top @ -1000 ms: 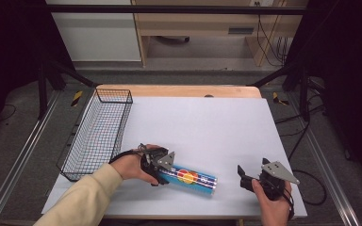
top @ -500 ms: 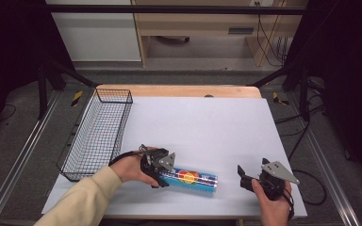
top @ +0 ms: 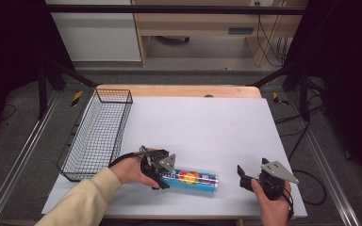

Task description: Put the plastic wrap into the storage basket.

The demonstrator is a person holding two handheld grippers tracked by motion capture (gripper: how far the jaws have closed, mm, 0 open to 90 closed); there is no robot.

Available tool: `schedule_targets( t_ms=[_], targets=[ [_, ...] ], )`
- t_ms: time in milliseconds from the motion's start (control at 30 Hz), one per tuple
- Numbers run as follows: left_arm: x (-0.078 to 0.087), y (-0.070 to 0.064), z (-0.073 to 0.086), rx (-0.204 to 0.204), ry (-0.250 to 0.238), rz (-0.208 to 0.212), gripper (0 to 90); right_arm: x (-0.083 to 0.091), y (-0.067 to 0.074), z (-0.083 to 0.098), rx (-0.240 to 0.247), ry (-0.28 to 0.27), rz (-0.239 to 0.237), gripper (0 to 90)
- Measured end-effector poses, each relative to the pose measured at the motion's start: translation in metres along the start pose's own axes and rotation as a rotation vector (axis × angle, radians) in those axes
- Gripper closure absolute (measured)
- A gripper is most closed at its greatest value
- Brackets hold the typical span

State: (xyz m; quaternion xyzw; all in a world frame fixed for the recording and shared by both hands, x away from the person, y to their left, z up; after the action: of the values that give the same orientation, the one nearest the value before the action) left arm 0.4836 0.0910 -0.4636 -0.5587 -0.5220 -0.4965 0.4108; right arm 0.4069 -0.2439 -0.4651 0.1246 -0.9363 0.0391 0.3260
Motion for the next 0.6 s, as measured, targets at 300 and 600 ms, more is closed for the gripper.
schedule_targets(
  t_ms=[300,600],
  targets=[
    [-0.0008,-0.0009,-0.0004,-0.001,0.003,-0.006,30.4,-0.0006,0.0005,0.0001,0.003,0.002,-0.001,7.7],
    [-0.0051,-0.0017,-0.0035,-0.015,0.023,-0.012,30.3,-0.0011,0.0021,-0.0003,0.002,0.004,-0.008,7.5]
  ],
)
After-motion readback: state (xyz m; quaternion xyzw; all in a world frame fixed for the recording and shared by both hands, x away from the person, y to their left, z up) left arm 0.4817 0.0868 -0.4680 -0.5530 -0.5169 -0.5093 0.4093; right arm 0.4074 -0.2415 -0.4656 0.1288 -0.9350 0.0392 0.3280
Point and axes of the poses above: each handheld gripper's, and its own axes: x roughly backward along the jaws, z roughly out of its underside, y roughly to its left, the point moved 2 cm from there along -x, roughly forward along the jaws, and after that the axes turned 14 degrees about y, right-handed, at the moved point
